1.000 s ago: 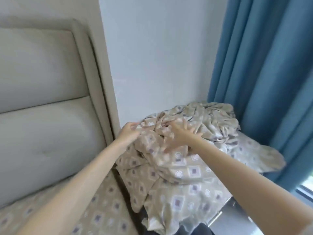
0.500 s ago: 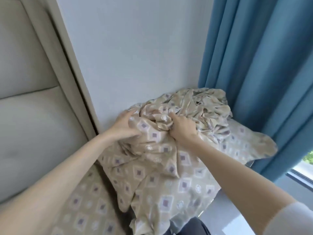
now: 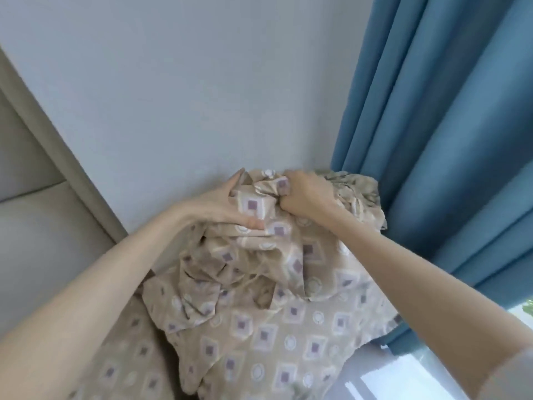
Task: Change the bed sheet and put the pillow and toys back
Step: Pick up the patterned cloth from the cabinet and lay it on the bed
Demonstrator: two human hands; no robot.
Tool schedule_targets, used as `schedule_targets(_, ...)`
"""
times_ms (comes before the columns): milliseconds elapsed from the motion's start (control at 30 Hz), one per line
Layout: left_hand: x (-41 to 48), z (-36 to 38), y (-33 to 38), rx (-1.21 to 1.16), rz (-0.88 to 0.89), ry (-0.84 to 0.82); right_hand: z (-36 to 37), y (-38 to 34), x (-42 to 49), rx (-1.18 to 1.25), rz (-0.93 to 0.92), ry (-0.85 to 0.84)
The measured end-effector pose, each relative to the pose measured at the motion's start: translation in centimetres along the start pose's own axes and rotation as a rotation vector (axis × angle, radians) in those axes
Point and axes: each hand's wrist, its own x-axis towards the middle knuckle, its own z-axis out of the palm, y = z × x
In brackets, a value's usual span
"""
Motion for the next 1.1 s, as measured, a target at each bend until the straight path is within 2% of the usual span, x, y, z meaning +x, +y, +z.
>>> schedule_targets(200, -2.9, -4.3, 6.2, -0.038, -0.03, -0.065, -8.1, -1.5, 1.6, 0.004, 0.002, -0.073)
schedule_targets(400, -6.0, -8.7, 13.0, -0.138, -0.058, 0.065, -17.4, -3.6, 3.8, -0.011, -0.046, -0.08)
schedule_targets(667, -12.8, -10.2, 19.7, -0.135, -0.157, 0.419, -25.2, -6.9, 4.4, 0.014, -0.261, -0.023)
schedule_targets(900, -24.4, -4.0, 25.1, -0.179, -0.298, 0.977, -30.9, -11.2, -3.0, 0.141, -0.572, 0.027)
schedule_targets(1100, -37.9, 0.5, 29.6, -0.111, -0.403, 1.317, -35.3, -18.4, -11.8, 0.28, -0.855, -0.006)
